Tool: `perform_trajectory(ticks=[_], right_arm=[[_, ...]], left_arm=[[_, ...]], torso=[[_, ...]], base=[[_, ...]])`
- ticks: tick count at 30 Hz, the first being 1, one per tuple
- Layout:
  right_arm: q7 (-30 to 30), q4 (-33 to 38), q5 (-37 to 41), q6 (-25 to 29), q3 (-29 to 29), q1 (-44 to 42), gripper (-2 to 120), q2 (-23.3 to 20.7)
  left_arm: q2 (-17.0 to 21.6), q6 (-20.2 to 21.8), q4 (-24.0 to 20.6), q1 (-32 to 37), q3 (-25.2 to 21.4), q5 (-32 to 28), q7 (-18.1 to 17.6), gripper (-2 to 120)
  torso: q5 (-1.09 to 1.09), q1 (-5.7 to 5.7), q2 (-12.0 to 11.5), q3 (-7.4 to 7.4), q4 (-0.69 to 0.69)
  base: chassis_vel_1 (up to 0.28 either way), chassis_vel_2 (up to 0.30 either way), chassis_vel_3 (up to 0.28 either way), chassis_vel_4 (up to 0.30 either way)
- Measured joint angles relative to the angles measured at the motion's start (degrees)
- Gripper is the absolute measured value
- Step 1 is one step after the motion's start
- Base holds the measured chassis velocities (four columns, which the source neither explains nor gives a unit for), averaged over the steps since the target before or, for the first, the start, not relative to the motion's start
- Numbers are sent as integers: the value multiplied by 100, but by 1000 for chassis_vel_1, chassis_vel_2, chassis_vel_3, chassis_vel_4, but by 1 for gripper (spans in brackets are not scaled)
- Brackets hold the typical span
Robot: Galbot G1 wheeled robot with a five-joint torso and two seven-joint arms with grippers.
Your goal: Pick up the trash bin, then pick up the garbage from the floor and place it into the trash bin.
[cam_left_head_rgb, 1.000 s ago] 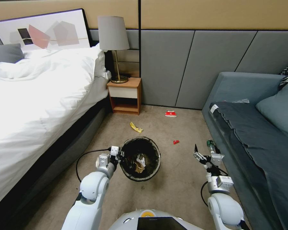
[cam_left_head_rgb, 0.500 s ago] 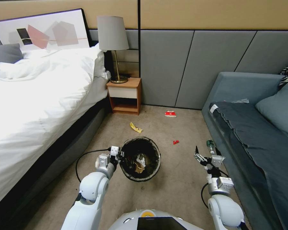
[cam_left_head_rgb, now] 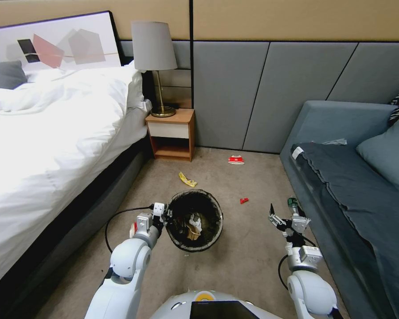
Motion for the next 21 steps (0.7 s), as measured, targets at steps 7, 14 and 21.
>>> perform_trajectory(ticks=[7, 14, 21], right_arm=[[2, -86, -8, 51, -23, 4, 100, 16], [2, -119, -16, 79, -34, 2, 100, 35], [1, -125, -18, 106, -44, -15, 100, 51]], left_arm=[[-1, -2, 3, -12, -21, -11, 3, 1], [-2, -2, 10, -16, -25, -17, 4, 1], [-8, -3, 5, -16, -28, -17, 4, 1]], torso=[[0, 0, 0, 0, 0], [0, 0, 0, 0, 0], [0, 0, 0, 0, 0]], base=[[-77, 67, 81, -59], [-68, 85, 85, -67], [-76, 61, 68, -69]])
